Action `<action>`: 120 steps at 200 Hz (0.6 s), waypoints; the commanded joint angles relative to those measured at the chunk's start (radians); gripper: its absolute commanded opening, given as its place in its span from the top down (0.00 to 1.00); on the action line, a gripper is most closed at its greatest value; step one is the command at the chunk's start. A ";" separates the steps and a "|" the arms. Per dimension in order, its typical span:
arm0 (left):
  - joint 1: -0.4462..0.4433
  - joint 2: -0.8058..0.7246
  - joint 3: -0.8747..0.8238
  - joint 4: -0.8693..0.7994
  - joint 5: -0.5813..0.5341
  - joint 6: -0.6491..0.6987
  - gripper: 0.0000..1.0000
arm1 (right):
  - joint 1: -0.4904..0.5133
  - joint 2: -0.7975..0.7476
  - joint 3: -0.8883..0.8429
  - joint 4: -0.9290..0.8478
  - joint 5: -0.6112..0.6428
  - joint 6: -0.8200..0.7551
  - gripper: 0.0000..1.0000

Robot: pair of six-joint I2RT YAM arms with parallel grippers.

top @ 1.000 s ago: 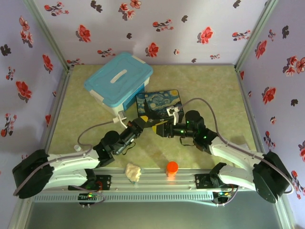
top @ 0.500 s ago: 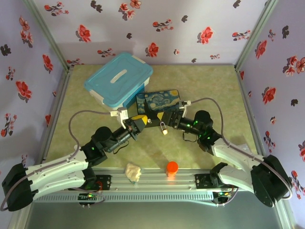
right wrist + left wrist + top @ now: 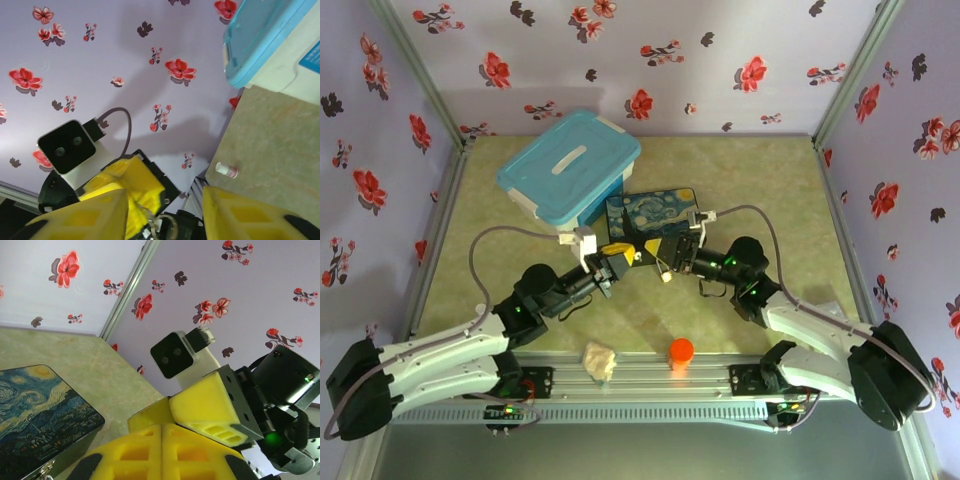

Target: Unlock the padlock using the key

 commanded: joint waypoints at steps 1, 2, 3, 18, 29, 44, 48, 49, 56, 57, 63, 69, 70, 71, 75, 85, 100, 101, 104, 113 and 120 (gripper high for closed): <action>0.009 0.020 0.034 0.061 0.027 0.026 1.00 | 0.015 0.002 0.001 0.034 -0.018 -0.026 0.61; 0.009 0.021 0.034 0.062 0.027 0.026 1.00 | 0.015 0.001 0.000 0.034 -0.019 -0.026 0.61; 0.009 0.022 0.034 0.063 0.027 0.025 1.00 | 0.016 0.003 0.001 0.034 -0.019 -0.027 0.61; 0.009 0.024 0.028 0.087 0.028 0.025 1.00 | 0.016 0.012 -0.001 0.050 -0.032 -0.012 0.61; 0.013 0.024 0.027 0.091 0.028 0.024 1.00 | 0.016 0.020 0.000 0.053 -0.044 0.002 0.61; 0.015 0.026 0.020 0.110 0.028 0.025 1.00 | 0.016 0.024 -0.007 0.051 -0.052 0.005 0.65; 0.016 0.025 0.015 0.119 0.028 0.025 1.00 | 0.017 0.025 -0.011 0.049 -0.053 0.003 0.66; 0.016 0.026 0.015 0.122 0.028 0.025 1.00 | 0.017 0.026 -0.012 0.049 -0.053 0.002 0.66; 0.018 0.028 0.009 0.139 0.028 0.022 1.00 | 0.018 0.028 -0.016 0.048 -0.053 -0.002 0.67; 0.018 0.028 0.009 0.140 0.027 0.020 1.00 | 0.018 0.027 -0.017 0.049 -0.054 -0.001 0.67; 0.023 0.032 0.007 0.144 0.028 0.011 1.00 | 0.018 0.028 -0.022 0.059 -0.053 -0.002 0.67; 0.029 0.033 0.010 0.139 0.033 0.005 1.00 | 0.019 0.027 -0.028 0.077 -0.053 0.000 0.67; 0.029 0.034 0.010 0.138 0.034 0.004 1.00 | 0.020 0.028 -0.029 0.080 -0.053 0.000 0.67; 0.030 0.035 0.010 0.138 0.035 0.002 1.00 | 0.020 0.028 -0.030 0.084 -0.053 0.000 0.67; 0.033 0.037 0.013 0.136 0.037 0.001 1.00 | 0.021 0.025 -0.033 0.093 -0.053 0.000 0.67; 0.033 0.042 0.016 0.134 0.042 -0.001 1.00 | 0.026 0.017 -0.040 0.109 -0.050 -0.011 0.67; 0.034 0.051 0.019 0.136 0.046 -0.012 1.00 | 0.037 0.000 -0.044 0.087 -0.041 -0.051 0.68; 0.034 0.051 0.019 0.136 0.046 -0.012 1.00 | 0.037 -0.001 -0.044 0.084 -0.040 -0.054 0.68; 0.035 0.052 0.019 0.136 0.046 -0.013 1.00 | 0.040 -0.004 -0.043 0.074 -0.039 -0.062 0.68; 0.035 0.054 0.019 0.140 0.046 -0.016 1.00 | 0.047 -0.014 -0.037 0.035 -0.035 -0.098 0.68; 0.035 0.057 0.020 0.142 0.047 -0.022 1.00 | 0.052 -0.022 -0.031 -0.002 -0.030 -0.130 0.68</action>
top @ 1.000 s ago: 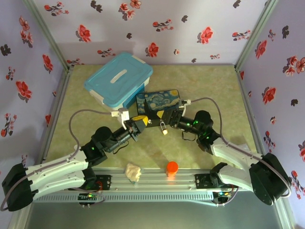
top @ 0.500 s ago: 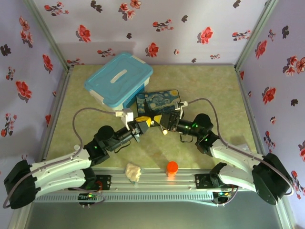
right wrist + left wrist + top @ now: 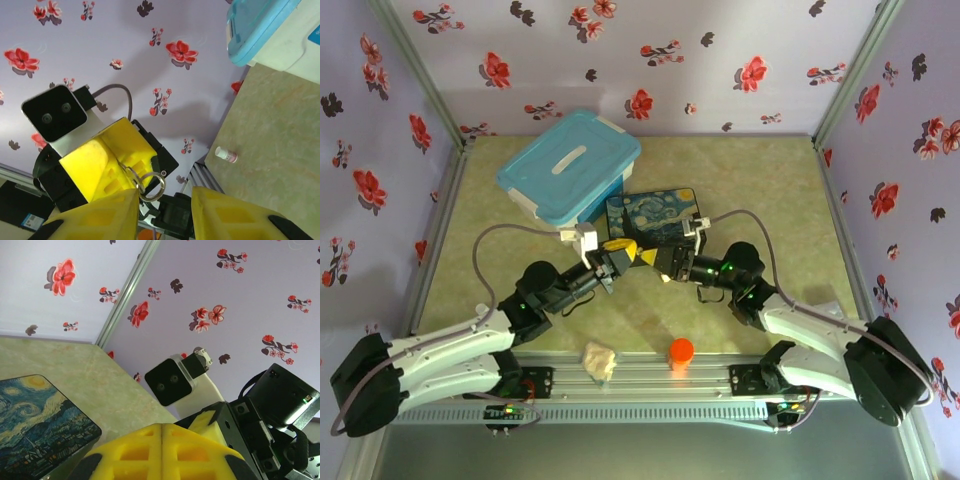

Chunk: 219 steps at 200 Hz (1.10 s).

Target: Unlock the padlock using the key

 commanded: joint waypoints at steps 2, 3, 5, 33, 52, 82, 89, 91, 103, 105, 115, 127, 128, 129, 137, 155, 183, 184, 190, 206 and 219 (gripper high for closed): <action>0.009 0.008 0.020 0.053 0.016 -0.017 1.00 | 0.023 -0.042 0.005 -0.045 0.004 -0.110 0.68; 0.009 0.008 0.021 0.053 0.017 -0.018 1.00 | 0.023 -0.043 0.005 -0.050 0.006 -0.115 0.68; 0.009 0.008 0.021 0.054 0.018 -0.019 1.00 | 0.025 -0.047 0.006 -0.061 0.008 -0.124 0.69; 0.009 0.017 0.027 0.060 0.035 -0.033 1.00 | 0.031 -0.090 0.023 -0.164 0.043 -0.230 0.71; 0.010 0.020 0.018 0.089 0.039 -0.046 1.00 | 0.032 -0.111 0.038 -0.239 0.063 -0.301 0.72; 0.010 0.028 0.020 0.095 0.053 -0.059 1.00 | 0.031 -0.124 0.038 -0.257 0.087 -0.380 0.73; 0.011 0.031 0.021 0.095 0.056 -0.060 1.00 | 0.032 -0.124 0.035 -0.246 0.091 -0.392 0.74; 0.010 0.032 0.021 0.095 0.058 -0.061 1.00 | 0.032 -0.124 0.035 -0.242 0.091 -0.395 0.74; 0.011 0.034 0.023 0.093 0.061 -0.064 1.00 | 0.032 -0.126 0.034 -0.223 0.090 -0.415 0.73; 0.010 0.034 0.023 0.093 0.061 -0.064 1.00 | 0.032 -0.126 0.033 -0.223 0.090 -0.419 0.73; 0.010 0.036 0.023 0.095 0.064 -0.068 1.00 | 0.032 -0.127 0.033 -0.213 0.092 -0.433 0.73; 0.010 0.037 0.022 0.096 0.066 -0.067 1.00 | 0.032 -0.131 0.032 -0.188 0.087 -0.444 0.73; 0.011 0.037 0.022 0.096 0.066 -0.067 1.00 | 0.032 -0.131 0.032 -0.185 0.087 -0.445 0.73; 0.011 0.038 0.022 0.096 0.065 -0.068 1.00 | 0.032 -0.132 0.032 -0.184 0.087 -0.445 0.73; 0.012 0.037 0.022 0.095 0.065 -0.067 1.00 | 0.032 -0.134 0.031 -0.170 0.083 -0.453 0.73; 0.012 0.038 0.020 0.098 0.068 -0.072 1.00 | 0.032 -0.135 0.034 -0.154 0.080 -0.464 0.72; 0.012 0.046 0.019 0.108 0.075 -0.079 1.00 | 0.032 -0.120 0.038 -0.091 0.065 -0.460 0.72; 0.012 0.047 0.018 0.109 0.075 -0.079 1.00 | 0.032 -0.120 0.038 -0.088 0.063 -0.460 0.73; 0.013 0.047 0.016 0.111 0.075 -0.081 1.00 | 0.032 -0.117 0.039 -0.073 0.061 -0.456 0.73; 0.012 0.049 0.013 0.118 0.075 -0.085 1.00 | 0.032 -0.109 0.044 -0.067 0.062 -0.461 0.74; 0.013 0.050 0.014 0.119 0.075 -0.087 1.00 | 0.032 -0.101 0.052 -0.062 0.051 -0.464 0.79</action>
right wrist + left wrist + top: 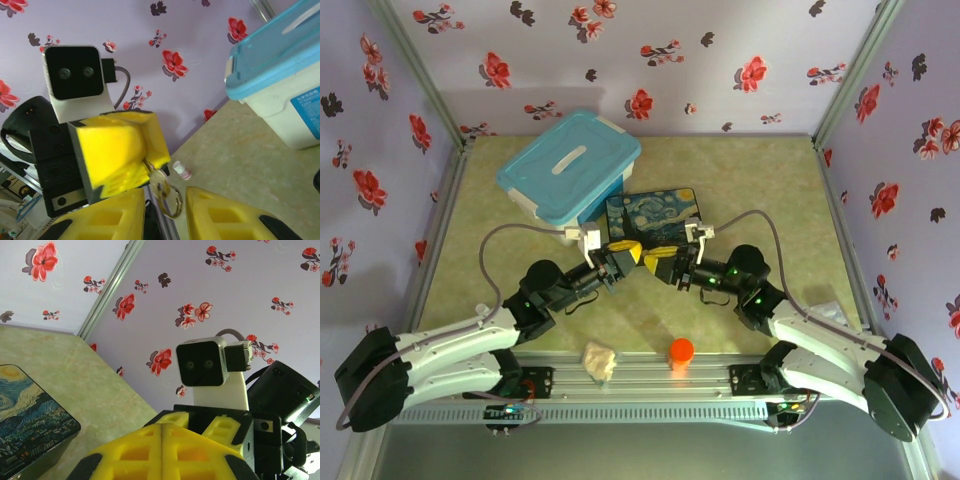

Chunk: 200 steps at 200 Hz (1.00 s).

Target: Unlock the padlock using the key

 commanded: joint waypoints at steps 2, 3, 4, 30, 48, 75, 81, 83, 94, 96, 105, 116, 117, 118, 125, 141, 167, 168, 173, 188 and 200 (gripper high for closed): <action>0.007 0.005 0.014 0.057 0.014 -0.011 1.00 | 0.006 0.015 0.040 0.078 -0.021 -0.028 0.80; 0.007 0.006 0.014 0.057 0.014 -0.011 1.00 | 0.006 0.017 0.041 0.078 -0.022 -0.027 0.80; 0.007 0.005 0.014 0.057 0.014 -0.011 1.00 | 0.006 0.018 0.041 0.079 -0.023 -0.027 0.81; 0.007 0.009 0.012 0.069 0.014 -0.016 1.00 | 0.006 0.034 0.042 0.097 -0.040 -0.016 0.82; 0.008 0.013 0.010 0.080 0.014 -0.025 1.00 | 0.006 0.036 0.035 0.101 -0.037 -0.018 0.82; 0.009 0.024 0.009 0.087 0.017 -0.030 1.00 | 0.006 0.029 0.018 0.132 -0.028 -0.014 0.86; 0.010 0.026 0.008 0.089 0.018 -0.031 1.00 | 0.006 0.027 0.016 0.134 -0.027 -0.014 0.86; 0.009 0.027 0.007 0.091 0.018 -0.032 1.00 | 0.006 0.026 0.016 0.133 -0.024 -0.015 0.87; 0.009 0.031 0.004 0.099 0.017 -0.036 1.00 | 0.006 0.024 0.012 0.135 -0.022 -0.017 0.91; 0.010 0.032 0.003 0.101 0.017 -0.037 1.00 | 0.006 0.025 0.012 0.135 -0.022 -0.016 0.91; 0.010 0.032 0.001 0.105 0.018 -0.039 1.00 | 0.006 0.022 0.009 0.134 -0.024 -0.018 0.93; 0.011 0.032 0.002 0.106 0.017 -0.041 1.00 | 0.006 0.020 0.005 0.132 -0.026 -0.017 0.94; 0.012 0.032 0.002 0.106 0.018 -0.042 1.00 | 0.006 0.020 0.005 0.131 -0.026 -0.018 0.94; 0.012 0.032 0.001 0.106 0.017 -0.043 1.00 | 0.006 0.020 0.005 0.131 -0.026 -0.019 0.95; 0.013 0.032 0.001 0.106 0.017 -0.045 1.00 | 0.006 0.015 0.002 0.127 -0.026 -0.022 0.96; 0.016 0.034 0.000 0.106 0.018 -0.051 1.00 | 0.006 -0.004 -0.007 0.102 -0.014 -0.033 0.97; 0.027 0.027 -0.012 0.105 -0.037 -0.118 0.57 | 0.008 -0.082 0.006 -0.100 0.074 -0.161 0.97; 0.027 0.027 -0.013 0.104 -0.042 -0.124 0.55 | 0.008 -0.084 0.007 -0.111 0.081 -0.170 0.97; 0.030 0.021 -0.016 0.101 -0.068 -0.156 0.46 | 0.010 -0.107 0.017 -0.185 0.115 -0.225 0.97; 0.036 0.007 -0.020 0.055 -0.170 -0.294 0.41 | 0.033 -0.157 0.061 -0.418 0.246 -0.400 0.98; 0.039 0.000 -0.005 -0.102 -0.255 -0.468 0.40 | 0.066 -0.181 0.085 -0.549 0.399 -0.516 0.98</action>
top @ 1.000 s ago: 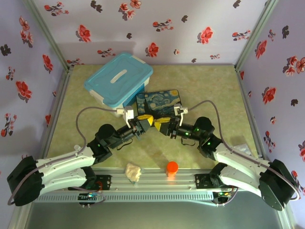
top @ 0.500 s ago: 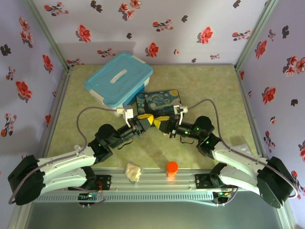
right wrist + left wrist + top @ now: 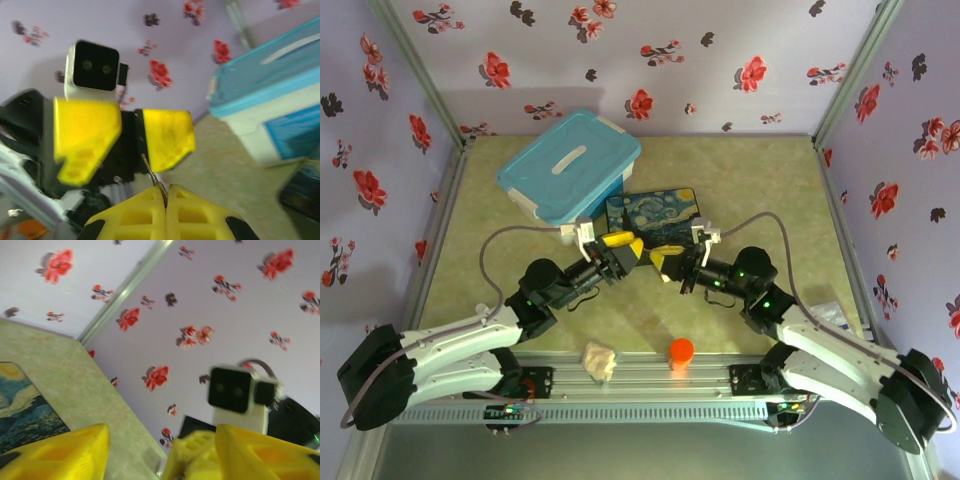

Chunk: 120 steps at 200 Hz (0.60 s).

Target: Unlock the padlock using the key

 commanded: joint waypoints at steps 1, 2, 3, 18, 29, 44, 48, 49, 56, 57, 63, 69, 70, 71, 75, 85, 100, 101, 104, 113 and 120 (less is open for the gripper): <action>0.013 -0.025 0.002 -0.174 -0.185 -0.297 0.40 | 0.049 -0.053 0.067 -0.340 0.279 -0.310 0.98; 0.013 -0.025 0.004 -0.192 -0.190 -0.311 0.40 | 0.052 -0.054 0.067 -0.345 0.288 -0.319 0.98; 0.013 -0.025 0.007 -0.207 -0.193 -0.325 0.40 | 0.055 -0.054 0.067 -0.350 0.295 -0.329 0.98; 0.008 0.010 0.018 -0.227 -0.197 -0.434 0.39 | 0.098 -0.052 0.080 -0.414 0.419 -0.459 0.98; 0.002 0.052 0.008 -0.152 -0.181 -0.487 0.39 | 0.133 -0.033 0.098 -0.452 0.509 -0.524 0.99; -0.007 0.115 0.006 -0.076 -0.167 -0.557 0.39 | 0.168 -0.003 0.110 -0.463 0.596 -0.571 1.00; -0.010 0.132 0.008 -0.059 -0.162 -0.571 0.39 | 0.182 0.003 0.108 -0.458 0.620 -0.587 1.00; -0.010 0.136 0.009 -0.056 -0.161 -0.576 0.39 | 0.187 0.004 0.108 -0.455 0.629 -0.592 1.00; -0.015 0.166 0.014 -0.035 -0.157 -0.599 0.39 | 0.223 0.016 0.102 -0.436 0.678 -0.631 1.00; -0.015 0.169 0.014 -0.032 -0.156 -0.603 0.39 | 0.228 0.017 0.101 -0.433 0.687 -0.637 1.00; -0.022 0.191 0.018 -0.019 -0.156 -0.616 0.39 | 0.260 0.031 0.101 -0.423 0.735 -0.669 1.00; -0.027 0.214 0.023 -0.010 -0.154 -0.626 0.39 | 0.292 0.046 0.102 -0.410 0.798 -0.698 1.00; -0.028 0.216 0.023 -0.009 -0.154 -0.627 0.39 | 0.296 0.049 0.102 -0.408 0.811 -0.702 1.00; -0.029 0.218 0.024 -0.008 -0.153 -0.631 0.39 | 0.299 0.053 0.102 -0.407 0.820 -0.705 1.00; -0.031 0.231 0.025 -0.003 -0.153 -0.639 0.39 | 0.314 0.067 0.107 -0.402 0.855 -0.714 1.00; -0.035 0.259 0.025 0.010 -0.154 -0.660 0.39 | 0.339 0.089 0.113 -0.394 0.910 -0.741 1.00; -0.037 0.296 0.012 0.064 -0.157 -0.710 0.39 | 0.362 0.121 0.114 -0.377 0.945 -0.777 1.00; -0.037 0.299 0.010 0.070 -0.157 -0.712 0.39 | 0.363 0.122 0.114 -0.375 0.948 -0.779 1.00; -0.038 0.309 0.007 0.089 -0.157 -0.719 0.39 | 0.368 0.131 0.115 -0.372 0.955 -0.786 1.00; -0.041 0.333 0.000 0.139 -0.157 -0.744 0.40 | 0.385 0.149 0.114 -0.358 0.974 -0.810 1.00; -0.042 0.353 -0.002 0.173 -0.156 -0.754 0.41 | 0.399 0.163 0.113 -0.345 0.995 -0.826 1.00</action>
